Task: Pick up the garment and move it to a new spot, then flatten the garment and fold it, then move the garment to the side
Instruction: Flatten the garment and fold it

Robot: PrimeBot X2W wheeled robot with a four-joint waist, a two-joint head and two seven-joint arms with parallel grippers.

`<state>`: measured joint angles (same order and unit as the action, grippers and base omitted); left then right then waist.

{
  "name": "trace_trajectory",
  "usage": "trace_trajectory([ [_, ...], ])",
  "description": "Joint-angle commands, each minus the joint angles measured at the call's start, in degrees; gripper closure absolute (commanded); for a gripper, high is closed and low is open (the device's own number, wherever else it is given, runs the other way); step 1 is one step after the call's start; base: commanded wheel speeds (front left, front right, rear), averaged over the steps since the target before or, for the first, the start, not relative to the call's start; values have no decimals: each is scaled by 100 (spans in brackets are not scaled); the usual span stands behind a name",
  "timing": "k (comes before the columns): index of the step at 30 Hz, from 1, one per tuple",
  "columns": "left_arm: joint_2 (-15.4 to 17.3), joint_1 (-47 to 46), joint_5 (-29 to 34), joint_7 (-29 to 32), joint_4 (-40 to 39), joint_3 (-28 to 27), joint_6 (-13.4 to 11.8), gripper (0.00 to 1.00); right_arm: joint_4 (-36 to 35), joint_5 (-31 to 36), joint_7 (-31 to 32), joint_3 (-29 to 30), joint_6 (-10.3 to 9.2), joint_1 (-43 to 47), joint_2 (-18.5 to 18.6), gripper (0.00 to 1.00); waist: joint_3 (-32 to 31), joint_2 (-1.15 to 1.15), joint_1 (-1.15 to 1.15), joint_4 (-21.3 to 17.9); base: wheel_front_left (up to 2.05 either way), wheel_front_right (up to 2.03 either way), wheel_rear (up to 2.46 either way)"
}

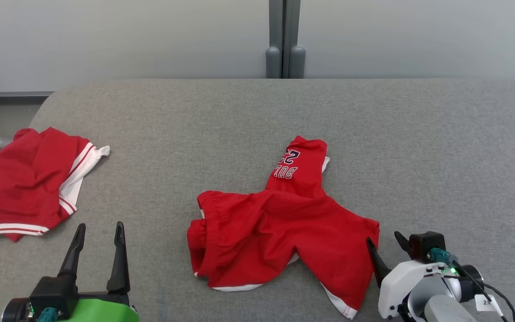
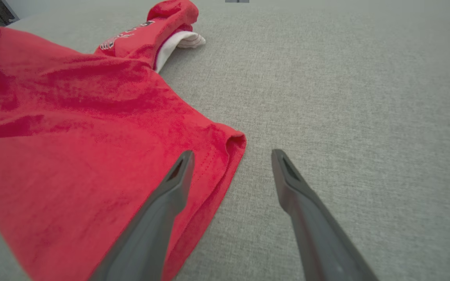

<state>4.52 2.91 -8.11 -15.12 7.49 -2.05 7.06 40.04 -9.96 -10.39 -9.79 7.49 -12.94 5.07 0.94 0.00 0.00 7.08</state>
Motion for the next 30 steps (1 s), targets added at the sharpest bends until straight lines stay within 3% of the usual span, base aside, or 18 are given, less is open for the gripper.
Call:
trace_trajectory([
  [1,-18,-32,21,-3,1,-22,16,0,145,10,27,1,0,-102,-14,0,37,0,0,110,0,0,0],
  [5,-59,-67,57,-3,16,-37,33,0,588,-46,148,-51,0,-213,-64,0,69,0,0,191,0,0,0],
  [6,-78,-70,60,-3,28,-22,40,0,788,-131,207,-116,0,-272,-81,17,78,0,0,214,0,0,0],
  [7,-82,-69,61,-3,43,-13,33,0,871,-195,208,-156,0,-288,-91,52,82,0,0,218,0,0,0],
  [9,-95,-73,56,-3,55,-6,36,0,989,-266,163,-226,0,-338,-89,100,86,0,0,215,0,0,0],
  [17,-125,-120,24,-3,121,89,45,0,1057,-467,-199,-39,-3,-942,481,100,80,0,0,130,0,0,0],
  [25,-141,-147,-3,-3,168,347,46,0,1296,-471,-61,297,-3,-1555,1181,100,95,0,0,196,0,0,0],
  [26,-141,-152,-23,-3,183,364,46,0,1322,-464,-39,281,-3,-1605,1209,92,97,0,0,203,0,0,0],
  [27,-142,-160,-37,-3,196,377,45,0,1331,-439,-64,240,-3,-1661,1234,25,96,0,0,207,0,0,0],
  [28,-144,-163,-55,-3,208,389,46,0,1348,-443,-86,214,-3,-1691,1235,0,92,0,0,208,0,0,0],
  [30,-148,-158,-78,-3,241,392,43,0,1344,-465,-188,195,-3,-1720,1228,0,60,0,0,194,0,0,0],
])
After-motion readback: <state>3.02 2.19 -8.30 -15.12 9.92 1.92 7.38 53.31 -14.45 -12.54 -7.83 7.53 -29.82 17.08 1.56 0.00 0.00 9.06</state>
